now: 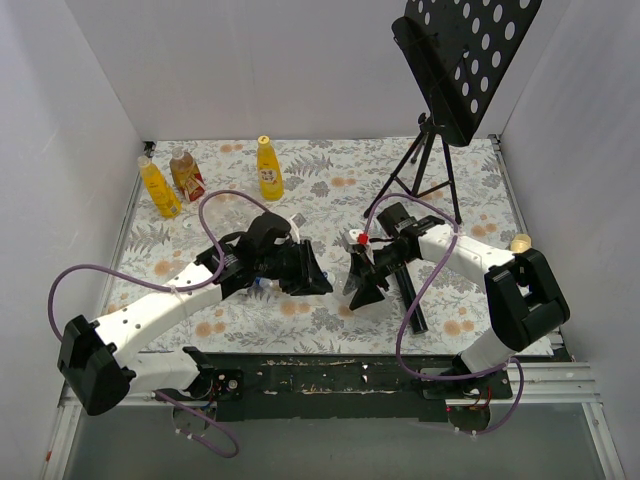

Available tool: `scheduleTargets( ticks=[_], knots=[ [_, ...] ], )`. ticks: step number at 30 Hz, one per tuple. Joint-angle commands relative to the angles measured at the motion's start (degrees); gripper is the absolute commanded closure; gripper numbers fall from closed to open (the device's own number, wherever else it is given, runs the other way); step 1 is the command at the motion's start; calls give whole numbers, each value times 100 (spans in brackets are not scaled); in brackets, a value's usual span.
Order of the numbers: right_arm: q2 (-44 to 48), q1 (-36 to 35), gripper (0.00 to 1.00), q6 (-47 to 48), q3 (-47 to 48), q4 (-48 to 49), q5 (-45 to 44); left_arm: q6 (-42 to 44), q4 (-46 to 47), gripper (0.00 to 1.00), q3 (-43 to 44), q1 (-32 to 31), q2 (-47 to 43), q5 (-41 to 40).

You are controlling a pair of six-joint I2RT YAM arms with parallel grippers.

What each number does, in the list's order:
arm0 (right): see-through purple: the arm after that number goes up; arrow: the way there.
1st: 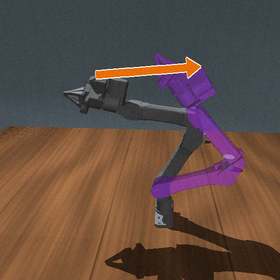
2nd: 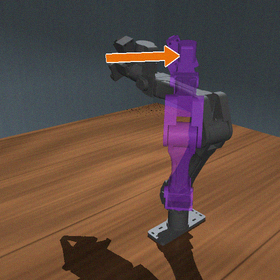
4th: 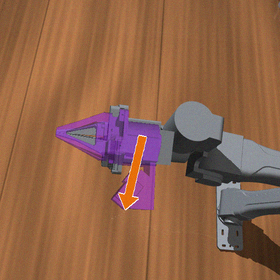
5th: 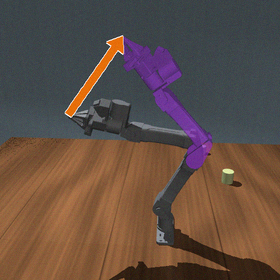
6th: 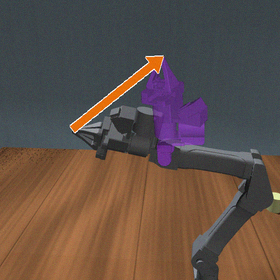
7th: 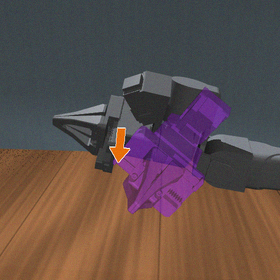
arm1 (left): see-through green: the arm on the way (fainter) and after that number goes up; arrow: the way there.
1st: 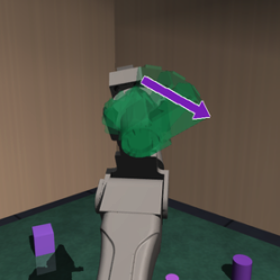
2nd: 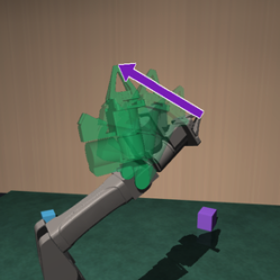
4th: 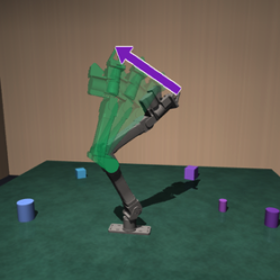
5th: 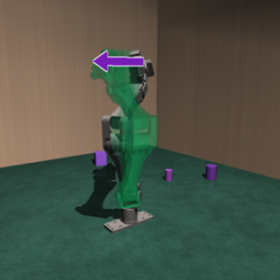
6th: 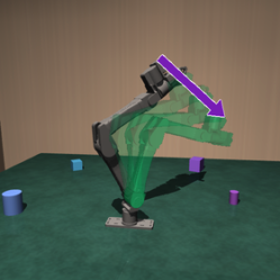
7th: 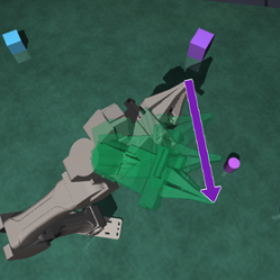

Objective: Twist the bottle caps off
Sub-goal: Unscrew the bottle cap from the plastic bottle.

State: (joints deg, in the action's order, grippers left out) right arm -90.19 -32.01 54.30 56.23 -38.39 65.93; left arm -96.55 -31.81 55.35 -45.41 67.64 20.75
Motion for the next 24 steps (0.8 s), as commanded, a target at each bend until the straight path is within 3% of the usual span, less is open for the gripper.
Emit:
scheduleTargets(
  ticks=[1, 4, 9, 15, 19, 22, 24],
  knots=[
    [46, -139, 93, 54, 46, 42, -177, 1851, 35, 61, 292, -29, -206, 295],
    [28, -130, 93, 63, 46, 34, -168, 3191, -281, 27, 265, -12, -443, 780],
    [-7, -156, 93, 89, 55, 16, -177, 5176, -11, 10, 12, -21, -1093, 667],
    [-25, -165, 93, 159, 55, -28, -212, 7991, 1650, 8, -1122, -12, -1983, 1010],
    [-25, -165, 93, 186, 46, -28, -230, 8503, 1416, 16, -738, -12, -1238, 1167],
    [-33, -174, 93, 212, 64, -54, -221, 8408, 1528, 29, -675, 14, -893, 1308],
    [-25, -174, 93, 212, 64, -63, -230, 8337, 1748, 32, -762, 14, -840, 1396]
  ],
)
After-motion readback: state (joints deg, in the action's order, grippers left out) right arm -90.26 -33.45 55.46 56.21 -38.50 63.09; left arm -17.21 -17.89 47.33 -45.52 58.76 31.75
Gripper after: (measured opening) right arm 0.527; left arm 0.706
